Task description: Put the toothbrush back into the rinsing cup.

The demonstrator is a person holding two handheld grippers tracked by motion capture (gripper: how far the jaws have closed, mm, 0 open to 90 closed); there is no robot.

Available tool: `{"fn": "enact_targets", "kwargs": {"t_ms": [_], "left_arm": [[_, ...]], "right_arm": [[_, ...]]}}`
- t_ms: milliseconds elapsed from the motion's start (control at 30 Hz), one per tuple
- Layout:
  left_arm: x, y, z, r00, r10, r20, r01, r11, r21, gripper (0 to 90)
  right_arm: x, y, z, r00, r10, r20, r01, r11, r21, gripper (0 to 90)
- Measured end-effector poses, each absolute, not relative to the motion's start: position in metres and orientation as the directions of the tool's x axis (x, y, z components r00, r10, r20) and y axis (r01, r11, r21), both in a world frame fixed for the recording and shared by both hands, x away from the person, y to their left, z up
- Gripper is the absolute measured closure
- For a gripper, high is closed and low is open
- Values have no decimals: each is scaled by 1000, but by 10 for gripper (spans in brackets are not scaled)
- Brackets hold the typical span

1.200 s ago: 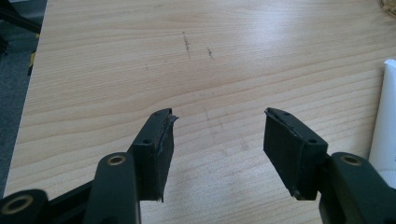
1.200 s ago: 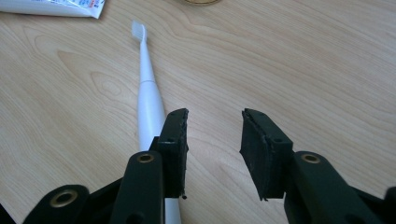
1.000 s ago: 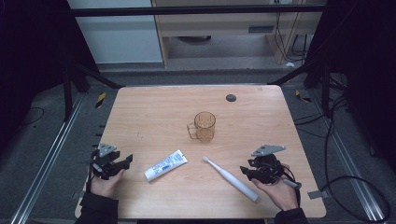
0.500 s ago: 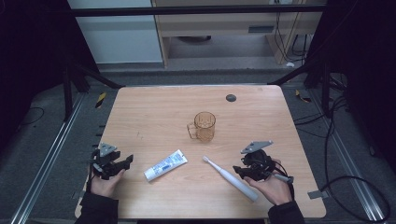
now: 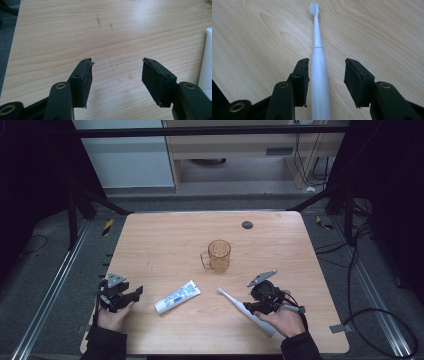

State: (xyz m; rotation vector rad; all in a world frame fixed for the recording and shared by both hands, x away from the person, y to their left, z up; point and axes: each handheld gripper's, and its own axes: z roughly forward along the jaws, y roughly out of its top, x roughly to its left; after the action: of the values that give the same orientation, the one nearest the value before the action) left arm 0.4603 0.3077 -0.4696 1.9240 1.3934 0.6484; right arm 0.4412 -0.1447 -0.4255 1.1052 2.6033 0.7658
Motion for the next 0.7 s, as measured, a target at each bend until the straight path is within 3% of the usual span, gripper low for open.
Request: {"fn": "enact_targets", "kwargs": {"t_ms": [700], "left_arm": [[461,305,-471,313,949,20,625,-222,748,406]], "right_arm": [[455,-119,-451,-731,682,17,631,666,398,552]]}}
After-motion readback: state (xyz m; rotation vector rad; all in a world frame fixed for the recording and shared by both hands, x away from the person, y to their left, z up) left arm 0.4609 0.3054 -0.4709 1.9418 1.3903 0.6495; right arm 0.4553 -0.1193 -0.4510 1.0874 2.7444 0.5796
